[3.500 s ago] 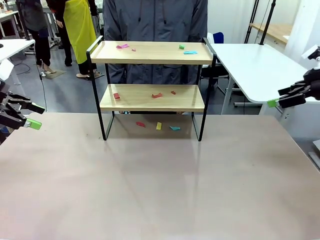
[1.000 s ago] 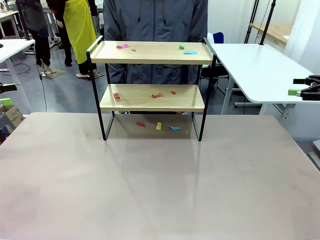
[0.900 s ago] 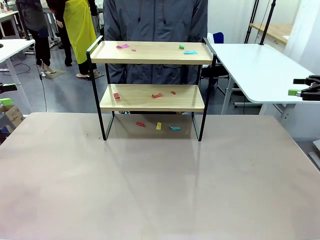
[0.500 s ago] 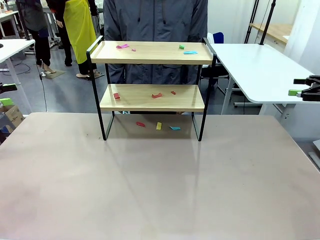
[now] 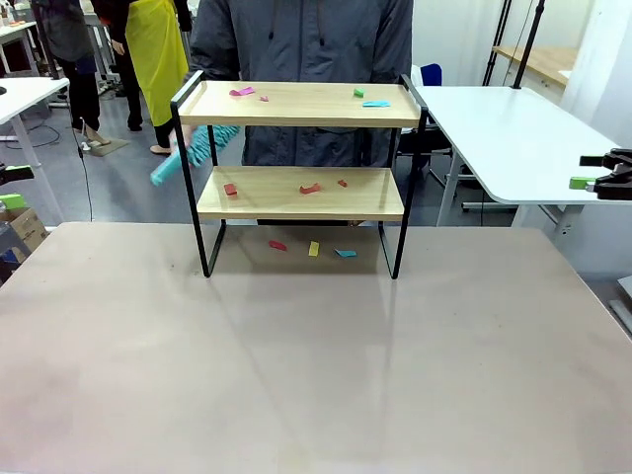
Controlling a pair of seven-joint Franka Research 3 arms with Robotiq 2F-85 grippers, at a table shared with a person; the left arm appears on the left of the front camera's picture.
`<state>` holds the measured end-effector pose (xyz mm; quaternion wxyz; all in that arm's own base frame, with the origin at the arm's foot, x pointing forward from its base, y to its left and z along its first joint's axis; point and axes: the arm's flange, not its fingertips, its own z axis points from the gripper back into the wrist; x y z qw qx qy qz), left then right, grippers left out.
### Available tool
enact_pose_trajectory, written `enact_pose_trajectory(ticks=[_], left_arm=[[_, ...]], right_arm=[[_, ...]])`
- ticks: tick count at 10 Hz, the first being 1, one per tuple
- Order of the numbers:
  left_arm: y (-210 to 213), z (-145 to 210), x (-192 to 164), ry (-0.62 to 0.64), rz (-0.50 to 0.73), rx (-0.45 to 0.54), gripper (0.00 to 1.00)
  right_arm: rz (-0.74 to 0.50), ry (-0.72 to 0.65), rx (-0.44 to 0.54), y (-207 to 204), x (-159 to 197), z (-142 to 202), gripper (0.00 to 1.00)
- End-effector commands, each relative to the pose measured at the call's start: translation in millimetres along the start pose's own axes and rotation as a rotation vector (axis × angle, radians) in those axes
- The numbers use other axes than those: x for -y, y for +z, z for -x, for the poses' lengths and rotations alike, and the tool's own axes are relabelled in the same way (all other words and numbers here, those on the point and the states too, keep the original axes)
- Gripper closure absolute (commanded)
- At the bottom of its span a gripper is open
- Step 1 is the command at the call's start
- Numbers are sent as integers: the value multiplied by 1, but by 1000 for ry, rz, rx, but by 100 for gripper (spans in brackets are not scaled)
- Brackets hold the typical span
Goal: Clean the shelf.
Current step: Pick up the Duster handed by the human.
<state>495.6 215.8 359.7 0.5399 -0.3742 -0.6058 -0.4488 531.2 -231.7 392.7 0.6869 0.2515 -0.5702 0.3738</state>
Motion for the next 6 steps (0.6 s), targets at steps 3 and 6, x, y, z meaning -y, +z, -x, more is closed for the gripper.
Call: enact_pose_trajectory(ticks=[3, 6], left_arm=[[0, 0, 0, -1, -1, 2, 0], [0, 0, 0, -1, -1, 2, 0]], right_arm=[[12, -11, -11, -1, 0, -5, 0], [12, -11, -11, -1, 0, -5, 0]])
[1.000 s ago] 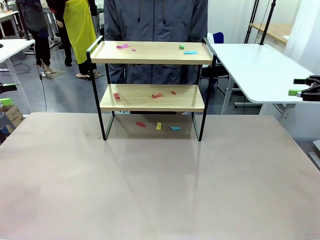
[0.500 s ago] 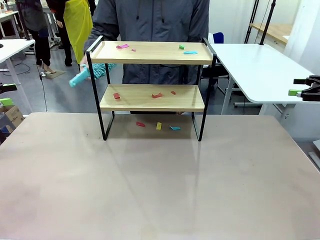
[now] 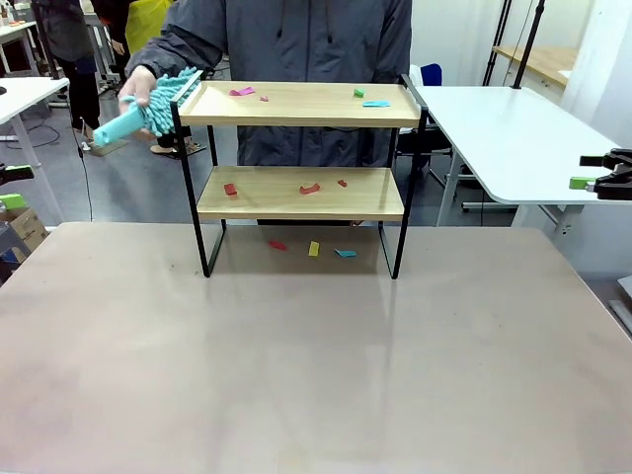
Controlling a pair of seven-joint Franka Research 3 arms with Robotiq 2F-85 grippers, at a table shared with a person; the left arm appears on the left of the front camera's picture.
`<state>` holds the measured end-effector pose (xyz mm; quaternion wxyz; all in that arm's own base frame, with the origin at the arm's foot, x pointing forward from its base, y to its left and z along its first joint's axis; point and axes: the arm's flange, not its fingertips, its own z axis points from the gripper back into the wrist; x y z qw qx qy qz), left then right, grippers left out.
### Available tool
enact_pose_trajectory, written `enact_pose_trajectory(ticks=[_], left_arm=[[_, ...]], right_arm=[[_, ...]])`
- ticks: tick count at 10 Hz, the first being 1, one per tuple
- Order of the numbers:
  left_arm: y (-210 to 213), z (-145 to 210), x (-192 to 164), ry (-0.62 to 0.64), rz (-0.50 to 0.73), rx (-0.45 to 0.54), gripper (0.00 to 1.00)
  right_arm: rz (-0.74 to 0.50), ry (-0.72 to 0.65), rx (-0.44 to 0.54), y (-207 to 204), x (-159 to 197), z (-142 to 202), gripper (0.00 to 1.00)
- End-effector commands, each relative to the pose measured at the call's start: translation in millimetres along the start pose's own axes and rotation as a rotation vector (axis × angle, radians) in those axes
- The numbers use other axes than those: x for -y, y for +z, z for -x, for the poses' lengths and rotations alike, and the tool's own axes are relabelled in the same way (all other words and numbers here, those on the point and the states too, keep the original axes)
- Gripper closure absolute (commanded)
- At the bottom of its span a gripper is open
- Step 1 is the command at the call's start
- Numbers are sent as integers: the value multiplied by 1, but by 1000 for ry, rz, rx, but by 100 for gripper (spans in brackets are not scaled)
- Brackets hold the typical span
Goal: Clean the shelf.
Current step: Pick up the Duster handed by the human.
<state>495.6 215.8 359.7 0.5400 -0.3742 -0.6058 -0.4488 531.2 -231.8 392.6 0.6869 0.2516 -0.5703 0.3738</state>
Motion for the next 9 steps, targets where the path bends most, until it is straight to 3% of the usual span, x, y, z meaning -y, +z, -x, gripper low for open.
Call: enact_pose_trajectory(ticks=[1, 9], left_arm=[[0, 0, 0, -1, -1, 2, 0], [0, 0, 0, -1, -1, 2, 0]], right_arm=[[12, -11, -11, -1, 0, -5, 0], [12, -11, -11, -1, 0, -5, 0]])
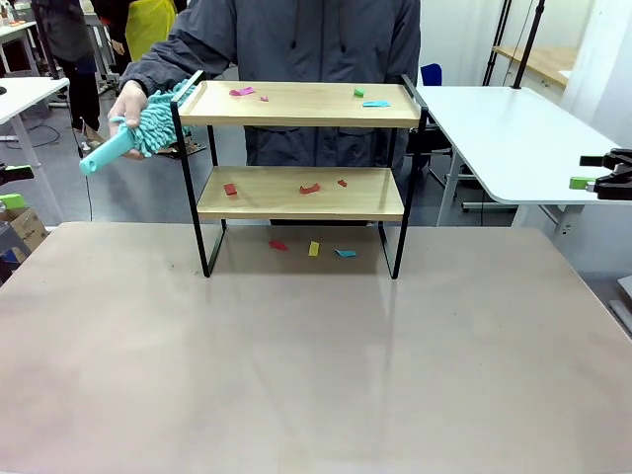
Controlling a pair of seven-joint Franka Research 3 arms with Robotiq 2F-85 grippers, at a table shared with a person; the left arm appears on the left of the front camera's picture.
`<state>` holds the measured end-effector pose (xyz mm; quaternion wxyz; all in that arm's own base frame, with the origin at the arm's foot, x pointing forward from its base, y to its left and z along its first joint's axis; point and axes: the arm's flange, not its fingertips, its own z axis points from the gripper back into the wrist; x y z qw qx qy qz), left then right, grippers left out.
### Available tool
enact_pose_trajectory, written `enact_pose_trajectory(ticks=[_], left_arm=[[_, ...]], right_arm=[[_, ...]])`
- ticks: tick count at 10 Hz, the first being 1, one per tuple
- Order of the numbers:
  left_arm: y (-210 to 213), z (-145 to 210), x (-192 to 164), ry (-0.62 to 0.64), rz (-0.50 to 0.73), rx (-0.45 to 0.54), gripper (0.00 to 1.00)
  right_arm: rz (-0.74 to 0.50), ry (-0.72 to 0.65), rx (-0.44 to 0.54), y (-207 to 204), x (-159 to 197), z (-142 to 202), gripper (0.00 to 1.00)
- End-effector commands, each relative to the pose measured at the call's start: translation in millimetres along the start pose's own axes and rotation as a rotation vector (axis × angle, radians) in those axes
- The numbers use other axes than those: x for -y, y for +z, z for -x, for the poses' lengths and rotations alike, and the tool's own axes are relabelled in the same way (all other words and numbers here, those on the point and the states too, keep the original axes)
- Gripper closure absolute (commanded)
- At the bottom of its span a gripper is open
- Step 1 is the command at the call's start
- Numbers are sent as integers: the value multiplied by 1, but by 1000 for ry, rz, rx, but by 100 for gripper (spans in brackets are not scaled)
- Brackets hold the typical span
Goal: Clean the shelf.
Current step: Pick up the Duster handed by the human.
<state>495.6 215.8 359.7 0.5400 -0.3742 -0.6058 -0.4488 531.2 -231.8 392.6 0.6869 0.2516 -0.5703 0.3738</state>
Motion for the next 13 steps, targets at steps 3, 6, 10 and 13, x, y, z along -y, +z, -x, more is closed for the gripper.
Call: enact_pose_trajectory(ticks=[3, 6, 10, 13], left_arm=[[0, 0, 0, -1, -1, 2, 0], [-8, -70, 22, 33, -164, -158, 0], [-36, -192, 60, 190, -455, -406, 0], [-86, -269, 110, 229, -647, -624, 0]], right_arm=[[12, -11, -11, -1, 0, -5, 0], [12, -11, -11, -1, 0, -5, 0], [12, -11, -11, -1, 0, -5, 0], [12, -11, -11, -1, 0, -5, 0]])
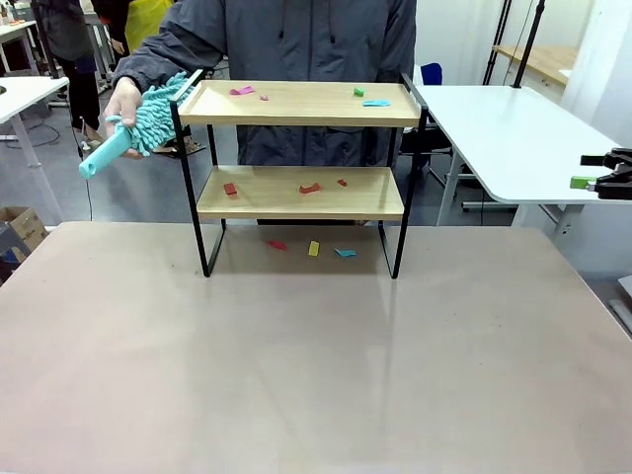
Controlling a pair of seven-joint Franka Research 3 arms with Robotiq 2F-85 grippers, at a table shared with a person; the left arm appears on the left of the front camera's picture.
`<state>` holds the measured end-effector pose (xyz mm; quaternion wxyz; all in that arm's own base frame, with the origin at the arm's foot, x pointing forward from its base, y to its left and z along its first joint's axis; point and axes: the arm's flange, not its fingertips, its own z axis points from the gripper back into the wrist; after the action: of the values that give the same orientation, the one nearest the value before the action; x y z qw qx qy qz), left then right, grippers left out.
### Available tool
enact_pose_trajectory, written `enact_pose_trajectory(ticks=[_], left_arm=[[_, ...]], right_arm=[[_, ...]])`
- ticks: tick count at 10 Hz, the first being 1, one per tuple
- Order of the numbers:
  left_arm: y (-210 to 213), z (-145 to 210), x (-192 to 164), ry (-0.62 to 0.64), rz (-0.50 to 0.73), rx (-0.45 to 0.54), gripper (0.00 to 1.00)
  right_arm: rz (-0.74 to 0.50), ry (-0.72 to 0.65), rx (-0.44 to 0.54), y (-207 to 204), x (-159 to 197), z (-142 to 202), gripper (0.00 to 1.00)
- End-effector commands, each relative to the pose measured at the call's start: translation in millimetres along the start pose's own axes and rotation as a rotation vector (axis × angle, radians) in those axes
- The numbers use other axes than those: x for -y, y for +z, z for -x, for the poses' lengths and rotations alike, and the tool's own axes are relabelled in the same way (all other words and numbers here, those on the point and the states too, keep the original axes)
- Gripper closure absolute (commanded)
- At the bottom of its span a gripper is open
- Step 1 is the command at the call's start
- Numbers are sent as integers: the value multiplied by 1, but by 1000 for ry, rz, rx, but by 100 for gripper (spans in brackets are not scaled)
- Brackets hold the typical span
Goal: Clean the shelf.
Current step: Pick up the Duster handed by the human.
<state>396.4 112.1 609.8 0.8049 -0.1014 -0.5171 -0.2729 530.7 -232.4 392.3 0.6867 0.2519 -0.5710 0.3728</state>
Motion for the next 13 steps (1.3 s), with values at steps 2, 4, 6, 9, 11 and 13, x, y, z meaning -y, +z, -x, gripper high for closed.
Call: enact_pose_trajectory(ticks=[2, 4, 6, 9, 11, 13], left_arm=[[7, -17, 68, -12, -97, -231, 0], [4, -25, 87, -63, -128, -282, 0], [1, -26, 87, -66, -135, -247, 0], [1, -26, 87, -66, -135, -247, 0], [-2, -41, 104, 25, -133, -341, 0], [-20, -60, 124, 80, -159, -463, 0]], right_arm=[[11, -9, -13, -2, 1, -5, 0], [11, -9, -13, -2, 1, -5, 0], [11, -9, -13, -2, 1, -5, 0], [11, -9, -13, -2, 1, -5, 0], [11, -9, -13, -2, 1, -5, 0], [11, -9, -13, -2, 1, -5, 0]])
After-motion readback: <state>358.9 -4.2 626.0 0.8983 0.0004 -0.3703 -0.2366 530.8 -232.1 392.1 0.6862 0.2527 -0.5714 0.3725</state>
